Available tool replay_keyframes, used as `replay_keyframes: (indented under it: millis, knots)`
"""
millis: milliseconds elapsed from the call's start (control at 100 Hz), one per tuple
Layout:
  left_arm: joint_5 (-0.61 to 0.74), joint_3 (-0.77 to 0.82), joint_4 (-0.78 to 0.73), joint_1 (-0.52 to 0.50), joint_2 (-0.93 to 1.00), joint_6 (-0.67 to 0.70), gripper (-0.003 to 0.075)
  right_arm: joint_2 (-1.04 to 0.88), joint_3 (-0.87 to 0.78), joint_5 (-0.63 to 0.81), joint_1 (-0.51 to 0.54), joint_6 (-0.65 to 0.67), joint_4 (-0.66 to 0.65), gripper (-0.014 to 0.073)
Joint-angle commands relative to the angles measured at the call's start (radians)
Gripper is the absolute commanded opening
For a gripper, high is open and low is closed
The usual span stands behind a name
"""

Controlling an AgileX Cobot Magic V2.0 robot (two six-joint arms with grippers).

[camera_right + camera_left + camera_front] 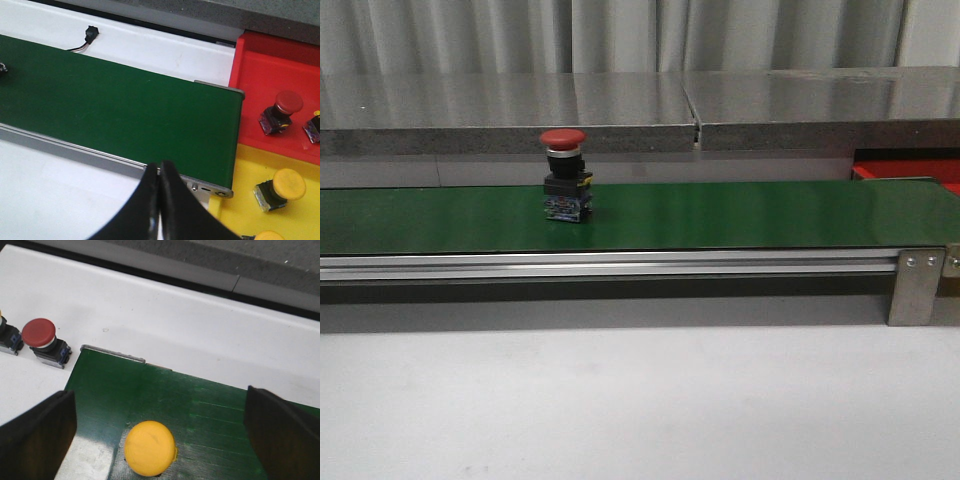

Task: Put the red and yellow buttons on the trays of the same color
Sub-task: 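Lower the yellow button onto the belt and open the left gripper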

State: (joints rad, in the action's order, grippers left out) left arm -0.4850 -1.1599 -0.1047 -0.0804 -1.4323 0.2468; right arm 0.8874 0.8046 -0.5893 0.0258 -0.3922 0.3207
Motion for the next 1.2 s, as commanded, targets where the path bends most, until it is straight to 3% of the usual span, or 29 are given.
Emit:
replay_keyframes:
  millis: [0,170,410,690,830,1040,1190]
  knots:
    - [0.03,-0.014,0.002,0.026,0.105,-0.001,0.067,-0.011,0.026,0.063,-0.002,-0.01,0.005,-0.0069]
    - [0.039,0.083,0.002,0.061,0.256,-0.001,0.067,-0.011,0.026,0.063,-0.002,-0.01,0.005,-0.0069]
    - [0.159,0.346,0.002,0.112,0.505,-0.001,0.067,-0.011,0.026,0.063,-0.002,-0.01,0.005,-0.0069]
    - [0.186,0.618,0.027,0.124,0.784,-0.001,0.0639,-0.011,0.026,0.063,-0.002,-0.01,0.005,-0.0069]
    - [0.217,0.69,0.057,0.124,0.897,-0.001,0.0471,-0.011,0.026,0.063,-0.002,-0.01,0.005,-0.0069]
    - [0.23,0.711,0.057,0.124,0.952,-0.001,-0.0023,-0.011,0.026,0.063,-0.002,-0.01,0.005,-0.0069]
    - [0.236,0.711,0.057,0.124,0.95,-0.001,-0.0019,-0.011,0.026,0.063,-0.002,-0.01,0.005,-0.0069]
